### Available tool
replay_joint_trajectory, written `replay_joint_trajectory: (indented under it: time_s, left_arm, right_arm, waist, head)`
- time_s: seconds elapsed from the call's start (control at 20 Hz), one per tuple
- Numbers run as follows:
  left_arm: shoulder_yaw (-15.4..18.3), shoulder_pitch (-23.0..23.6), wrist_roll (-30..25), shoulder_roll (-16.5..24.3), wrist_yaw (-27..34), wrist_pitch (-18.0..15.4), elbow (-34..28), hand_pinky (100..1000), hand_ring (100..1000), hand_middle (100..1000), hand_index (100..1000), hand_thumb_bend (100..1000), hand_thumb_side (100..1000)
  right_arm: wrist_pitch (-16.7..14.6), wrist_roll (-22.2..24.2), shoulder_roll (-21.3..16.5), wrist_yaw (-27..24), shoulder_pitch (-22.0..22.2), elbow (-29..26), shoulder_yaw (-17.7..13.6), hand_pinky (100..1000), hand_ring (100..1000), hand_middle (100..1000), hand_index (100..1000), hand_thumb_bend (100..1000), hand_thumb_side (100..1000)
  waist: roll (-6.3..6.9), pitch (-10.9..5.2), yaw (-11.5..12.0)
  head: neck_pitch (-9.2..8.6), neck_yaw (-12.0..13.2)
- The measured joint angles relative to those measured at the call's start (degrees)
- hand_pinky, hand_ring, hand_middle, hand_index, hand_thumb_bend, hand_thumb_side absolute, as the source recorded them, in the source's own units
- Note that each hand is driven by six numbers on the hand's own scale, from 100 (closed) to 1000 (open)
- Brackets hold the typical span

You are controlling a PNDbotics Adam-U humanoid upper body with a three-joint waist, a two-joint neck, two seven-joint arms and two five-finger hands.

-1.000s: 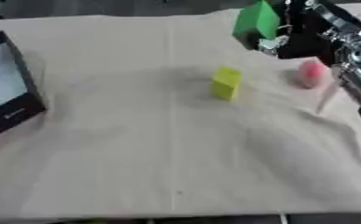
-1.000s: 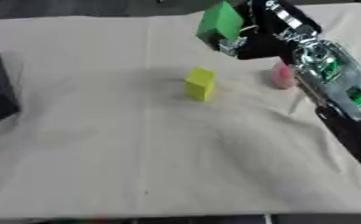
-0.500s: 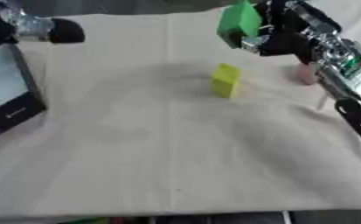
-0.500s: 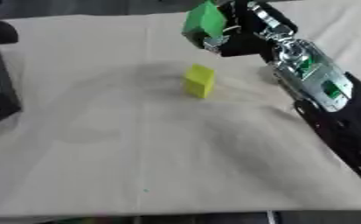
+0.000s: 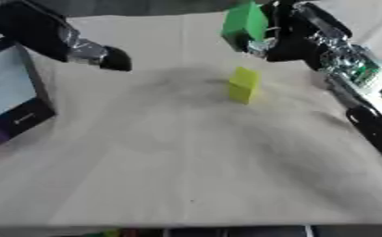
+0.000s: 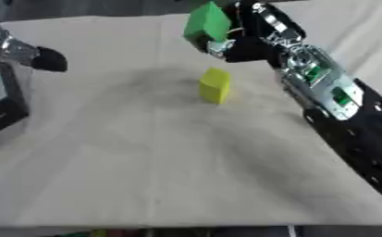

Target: Pick up the objects with one hand, pass them to the other hand, and then place them into the box on the other side of the table.

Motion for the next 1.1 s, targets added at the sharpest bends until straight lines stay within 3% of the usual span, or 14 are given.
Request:
replay_joint_trajectory:
  time_s: [0.4, 1.1]
  left_arm:
    - [-3.26, -1.86, -1.41, -3.4, -2.95, 1.25, 4.24, 813, 821, 866, 853, 840, 358]
    - [-4.52, -2.63, -1.06, -7.21, -5.86, 0.63, 7.28, 801, 808, 842, 813, 781, 311]
  right_arm:
    - [-1.53, 1.08, 1.47, 1.53, -0.26, 0.02, 1.55, 794, 722, 438, 472, 338, 100]
    - [-2.07, 5.8, 2.83, 4.58, -0.5, -1.66, 4.23, 796, 717, 440, 474, 342, 100]
  waist:
    - [0.01, 0.0, 0.04]
    - [0.01, 0.0, -0.59]
  head:
    - [0.48, 0.02]
    - [0.37, 1.31]
